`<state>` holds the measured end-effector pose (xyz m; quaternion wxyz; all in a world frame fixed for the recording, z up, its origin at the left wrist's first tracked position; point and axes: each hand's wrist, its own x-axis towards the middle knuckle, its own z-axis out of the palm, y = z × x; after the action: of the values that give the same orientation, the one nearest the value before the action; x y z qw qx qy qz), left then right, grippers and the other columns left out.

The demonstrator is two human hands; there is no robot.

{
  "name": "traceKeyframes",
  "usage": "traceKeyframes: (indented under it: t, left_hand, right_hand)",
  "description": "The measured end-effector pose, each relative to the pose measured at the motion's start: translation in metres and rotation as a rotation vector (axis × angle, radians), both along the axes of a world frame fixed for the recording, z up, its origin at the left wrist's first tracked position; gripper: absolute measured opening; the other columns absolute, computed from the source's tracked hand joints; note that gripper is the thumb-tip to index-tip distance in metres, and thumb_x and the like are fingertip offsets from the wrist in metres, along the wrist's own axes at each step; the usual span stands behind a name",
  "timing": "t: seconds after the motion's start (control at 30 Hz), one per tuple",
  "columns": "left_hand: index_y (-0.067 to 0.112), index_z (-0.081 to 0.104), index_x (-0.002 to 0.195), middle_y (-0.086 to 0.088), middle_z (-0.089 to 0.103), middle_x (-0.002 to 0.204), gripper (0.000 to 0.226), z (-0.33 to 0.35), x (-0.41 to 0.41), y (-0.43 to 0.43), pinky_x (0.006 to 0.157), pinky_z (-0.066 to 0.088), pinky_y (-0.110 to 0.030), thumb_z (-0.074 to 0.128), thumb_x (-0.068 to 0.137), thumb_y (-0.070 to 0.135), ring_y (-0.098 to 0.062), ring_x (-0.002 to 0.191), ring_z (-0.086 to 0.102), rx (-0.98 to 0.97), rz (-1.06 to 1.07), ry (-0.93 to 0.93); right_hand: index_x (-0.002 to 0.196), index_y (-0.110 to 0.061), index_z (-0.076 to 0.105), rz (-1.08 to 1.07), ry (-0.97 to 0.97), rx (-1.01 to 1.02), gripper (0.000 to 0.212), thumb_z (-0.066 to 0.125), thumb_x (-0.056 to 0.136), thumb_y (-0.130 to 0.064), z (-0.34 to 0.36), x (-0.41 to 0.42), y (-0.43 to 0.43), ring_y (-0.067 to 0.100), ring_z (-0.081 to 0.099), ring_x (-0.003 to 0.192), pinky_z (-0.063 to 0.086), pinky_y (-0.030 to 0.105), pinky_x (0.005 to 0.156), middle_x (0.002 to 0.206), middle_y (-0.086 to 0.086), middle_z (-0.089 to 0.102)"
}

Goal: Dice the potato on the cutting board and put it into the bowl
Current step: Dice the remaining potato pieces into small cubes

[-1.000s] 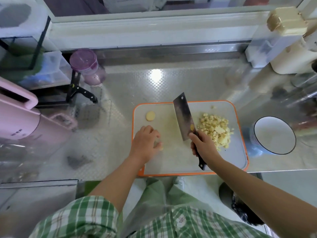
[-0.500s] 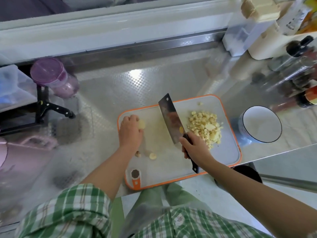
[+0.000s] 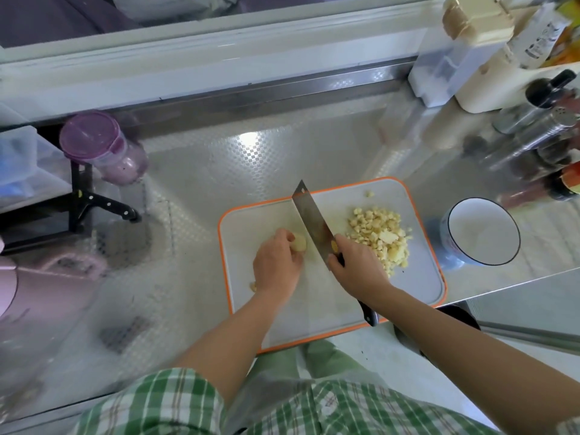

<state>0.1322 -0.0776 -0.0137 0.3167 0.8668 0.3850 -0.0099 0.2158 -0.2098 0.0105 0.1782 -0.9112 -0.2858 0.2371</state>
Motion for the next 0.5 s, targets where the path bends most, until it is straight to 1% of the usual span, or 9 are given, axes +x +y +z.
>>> traceKeyframes:
  t: [0.07, 0.13, 0.17, 0.23, 0.33, 0.5]
  left_hand:
    - [0.019, 0.054, 0.112, -0.004, 0.061, 0.103, 0.034, 0.0, -0.004, 0.008, 0.076, 0.049, -0.038, 0.068, 0.081, 0.02, -0.026, 0.097, 0.058, 0.025, 0.004, 0.0]
    - [0.02, 0.052, 0.12, -0.004, 0.054, 0.11, 0.042, 0.001, -0.006, 0.013, 0.077, 0.049, -0.037, 0.069, 0.082, 0.024, -0.025, 0.101, 0.055, 0.04, -0.029, 0.025]
    - [0.021, 0.052, 0.122, -0.004, 0.052, 0.111, 0.043, 0.001, -0.006, 0.015, 0.077, 0.048, -0.037, 0.069, 0.083, 0.025, -0.025, 0.103, 0.054, 0.043, -0.048, 0.037]
    - [0.021, 0.057, 0.115, -0.004, 0.051, 0.109, 0.035, 0.0, -0.004, 0.014, 0.077, 0.048, -0.038, 0.068, 0.083, 0.025, -0.026, 0.102, 0.054, 0.039, -0.073, 0.045]
    - [0.018, 0.061, 0.107, -0.006, 0.053, 0.107, 0.027, 0.0, -0.002, 0.008, 0.078, 0.048, -0.039, 0.069, 0.082, 0.021, -0.028, 0.1, 0.055, 0.04, -0.077, 0.025]
    - [0.017, 0.065, 0.1, -0.007, 0.057, 0.1, 0.022, -0.003, 0.003, 0.003, 0.079, 0.05, -0.039, 0.072, 0.079, 0.017, -0.028, 0.095, 0.057, 0.039, 0.006, -0.026]
  right_hand:
    - [0.077, -0.011, 0.036, 0.03, -0.01, 0.043, 0.021, 0.049, 0.093, -0.015, 0.003, 0.001, 0.002, 0.02, 0.036, 0.048, 0.022, 0.031, 0.044, 0.055, 0.001, 0.038]
    - [0.077, -0.012, 0.035, 0.057, -0.025, 0.047, 0.021, 0.048, 0.094, -0.015, 0.006, 0.002, 0.001, 0.016, 0.033, 0.046, 0.021, 0.03, 0.044, 0.055, -0.002, 0.036]
    - [0.077, -0.013, 0.035, 0.064, -0.03, 0.05, 0.021, 0.048, 0.094, -0.015, 0.007, 0.002, 0.001, 0.016, 0.033, 0.047, 0.021, 0.03, 0.044, 0.055, -0.003, 0.035]
    - [0.077, -0.013, 0.036, 0.073, -0.04, 0.053, 0.02, 0.048, 0.093, -0.014, 0.008, 0.002, -0.001, 0.02, 0.037, 0.049, 0.023, 0.03, 0.044, 0.057, -0.004, 0.036]
    - [0.078, -0.015, 0.037, 0.118, -0.061, 0.043, 0.019, 0.047, 0.093, -0.014, 0.01, 0.005, -0.003, 0.026, 0.044, 0.055, 0.032, 0.033, 0.048, 0.06, -0.004, 0.038]
    - [0.078, -0.015, 0.035, 0.25, -0.107, -0.024, 0.019, 0.045, 0.094, -0.016, 0.008, 0.011, -0.003, 0.024, 0.043, 0.056, 0.036, 0.035, 0.049, 0.062, -0.005, 0.036]
